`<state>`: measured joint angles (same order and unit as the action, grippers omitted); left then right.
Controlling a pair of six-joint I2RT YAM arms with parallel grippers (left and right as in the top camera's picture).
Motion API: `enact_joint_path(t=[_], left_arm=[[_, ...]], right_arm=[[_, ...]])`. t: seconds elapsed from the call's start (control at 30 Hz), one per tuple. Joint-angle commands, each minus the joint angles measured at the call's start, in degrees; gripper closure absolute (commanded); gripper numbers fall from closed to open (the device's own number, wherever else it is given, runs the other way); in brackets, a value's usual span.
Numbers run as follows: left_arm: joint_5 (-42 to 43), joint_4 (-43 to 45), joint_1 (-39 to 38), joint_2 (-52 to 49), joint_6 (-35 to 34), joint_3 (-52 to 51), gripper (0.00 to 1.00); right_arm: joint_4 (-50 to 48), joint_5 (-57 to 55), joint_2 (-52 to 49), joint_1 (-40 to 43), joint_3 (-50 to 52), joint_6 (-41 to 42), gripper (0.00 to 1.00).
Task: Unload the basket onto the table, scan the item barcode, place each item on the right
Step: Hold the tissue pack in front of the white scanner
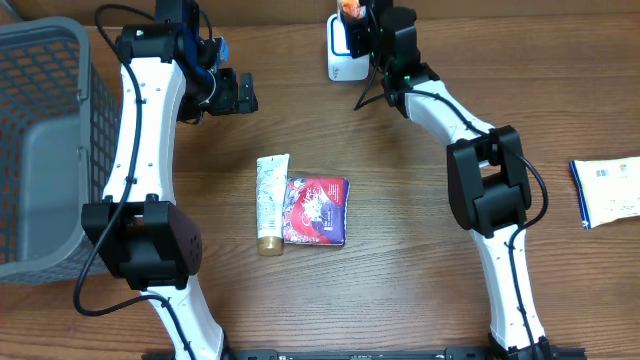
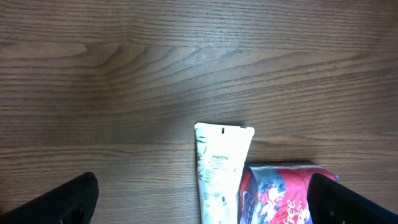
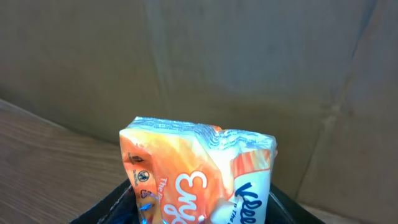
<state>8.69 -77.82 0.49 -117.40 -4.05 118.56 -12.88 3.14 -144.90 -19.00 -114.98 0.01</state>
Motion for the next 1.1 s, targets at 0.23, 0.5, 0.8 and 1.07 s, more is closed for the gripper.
enact_joint_path(t=[0.23,0.5,0.8,1.07], left_arm=[[-0.3,0.1,0.2,0.9,1.3,0.8,0.00],[-0.3,0.1,0.2,0.9,1.3,0.8,0.00],[-0.3,0.1,0.2,0.9,1.3,0.8,0.00],[-0.3,0.1,0.2,0.9,1.3,0.8,0.00]], right_arm=[[2.5,-0.7,-0.2,-2.1,-0.9,-0.5,0.46],[2.2,-0.7,-0.2,-2.1,-0.9,-0.5,0.45],[1.6,-0.7,-0.7,-2.1,-0.9,-0.5,0.44],[0.3,-0.7,-2.0,-2.1,-0.9,-0.5,0.43]])
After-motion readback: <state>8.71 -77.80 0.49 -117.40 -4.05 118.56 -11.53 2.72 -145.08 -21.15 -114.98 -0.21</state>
